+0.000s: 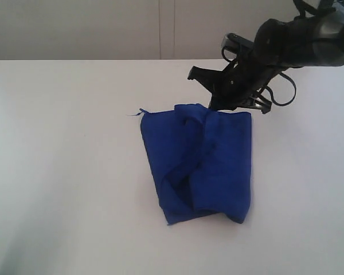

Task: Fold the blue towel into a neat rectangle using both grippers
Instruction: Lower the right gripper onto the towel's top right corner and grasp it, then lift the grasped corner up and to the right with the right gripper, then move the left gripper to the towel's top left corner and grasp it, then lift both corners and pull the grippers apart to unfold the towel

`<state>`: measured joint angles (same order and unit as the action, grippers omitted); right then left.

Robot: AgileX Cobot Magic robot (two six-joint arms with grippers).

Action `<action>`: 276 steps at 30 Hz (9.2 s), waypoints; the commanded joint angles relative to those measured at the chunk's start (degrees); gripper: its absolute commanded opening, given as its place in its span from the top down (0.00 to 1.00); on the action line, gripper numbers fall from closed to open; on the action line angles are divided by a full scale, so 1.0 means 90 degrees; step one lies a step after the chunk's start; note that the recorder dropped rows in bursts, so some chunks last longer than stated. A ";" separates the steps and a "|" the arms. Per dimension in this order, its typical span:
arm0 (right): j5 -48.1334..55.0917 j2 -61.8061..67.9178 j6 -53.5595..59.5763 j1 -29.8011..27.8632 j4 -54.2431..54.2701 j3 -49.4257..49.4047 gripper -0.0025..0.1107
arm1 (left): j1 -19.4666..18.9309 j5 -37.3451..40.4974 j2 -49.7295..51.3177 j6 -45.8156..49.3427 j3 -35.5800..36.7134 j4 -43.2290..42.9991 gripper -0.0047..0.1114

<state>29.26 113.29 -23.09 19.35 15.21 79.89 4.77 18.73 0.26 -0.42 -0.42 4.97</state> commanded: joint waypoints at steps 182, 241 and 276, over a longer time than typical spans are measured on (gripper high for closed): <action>0.1616 -0.0385 0.3561 -0.1640 0.1138 0.0155 0.98 | -0.0003 0.0663 0.6011 -0.0588 -0.4132 0.0378 0.96; 0.1414 -0.0165 0.3561 -0.1640 0.1087 0.0155 0.98 | 0.2045 0.0859 1.4720 0.2122 -1.0884 0.3826 0.63; 0.2311 -0.1911 0.4381 -0.1640 0.0216 0.0155 0.98 | 0.1514 0.3559 1.2255 0.2615 -1.0884 0.1639 0.96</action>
<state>47.10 99.10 15.88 4.95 20.29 81.07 18.57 44.65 114.56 22.40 -98.54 21.53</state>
